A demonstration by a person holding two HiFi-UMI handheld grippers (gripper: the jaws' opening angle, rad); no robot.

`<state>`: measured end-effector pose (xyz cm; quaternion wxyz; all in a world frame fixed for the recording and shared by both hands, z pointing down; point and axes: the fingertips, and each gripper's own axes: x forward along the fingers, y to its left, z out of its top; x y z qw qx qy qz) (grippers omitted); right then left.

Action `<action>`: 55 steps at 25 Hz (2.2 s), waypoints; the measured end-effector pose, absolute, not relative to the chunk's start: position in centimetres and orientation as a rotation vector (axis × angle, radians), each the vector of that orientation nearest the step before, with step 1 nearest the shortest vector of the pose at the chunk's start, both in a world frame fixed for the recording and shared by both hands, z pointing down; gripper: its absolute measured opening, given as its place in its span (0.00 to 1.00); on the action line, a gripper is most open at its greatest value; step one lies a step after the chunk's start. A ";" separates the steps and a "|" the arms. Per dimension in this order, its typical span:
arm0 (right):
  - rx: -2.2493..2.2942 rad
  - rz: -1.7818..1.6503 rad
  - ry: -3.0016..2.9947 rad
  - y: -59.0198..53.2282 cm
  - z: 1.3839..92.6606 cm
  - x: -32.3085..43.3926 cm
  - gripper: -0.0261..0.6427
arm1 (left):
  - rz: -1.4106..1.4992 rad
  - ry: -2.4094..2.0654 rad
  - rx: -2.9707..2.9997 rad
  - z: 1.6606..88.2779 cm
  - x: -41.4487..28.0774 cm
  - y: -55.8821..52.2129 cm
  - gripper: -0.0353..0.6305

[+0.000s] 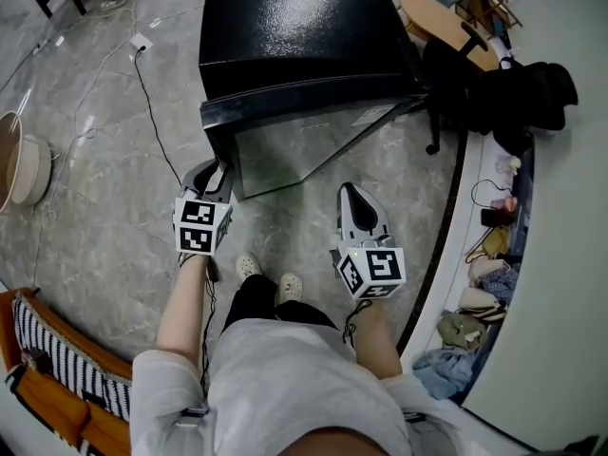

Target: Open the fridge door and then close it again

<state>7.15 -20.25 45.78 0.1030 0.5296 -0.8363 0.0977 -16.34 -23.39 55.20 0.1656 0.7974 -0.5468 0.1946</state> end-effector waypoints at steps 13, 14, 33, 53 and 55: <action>1.600 0.297 -2.440 -22.1 46.2 6.4 0.08 | 0.574 -1.543 2.292 55.3 -17.8 -27.0 0.19; 1.603 0.299 -2.438 -22.2 46.2 6.5 0.08 | 0.576 -1.544 2.293 55.3 -17.8 -27.3 0.19; 1.581 0.285 -2.464 -22.7 45.7 6.1 0.08 | 0.520 -1.643 2.227 54.8 -19.2 -27.3 0.13; 1.474 0.206 -2.599 -19.1 42.0 7.8 0.08 | 0.350 -1.785 2.272 47.1 -14.7 -17.8 0.08; 1.469 0.192 -2.609 -18.6 41.5 8.2 0.08 | 0.326 -1.802 2.278 45.9 -14.0 -16.9 0.08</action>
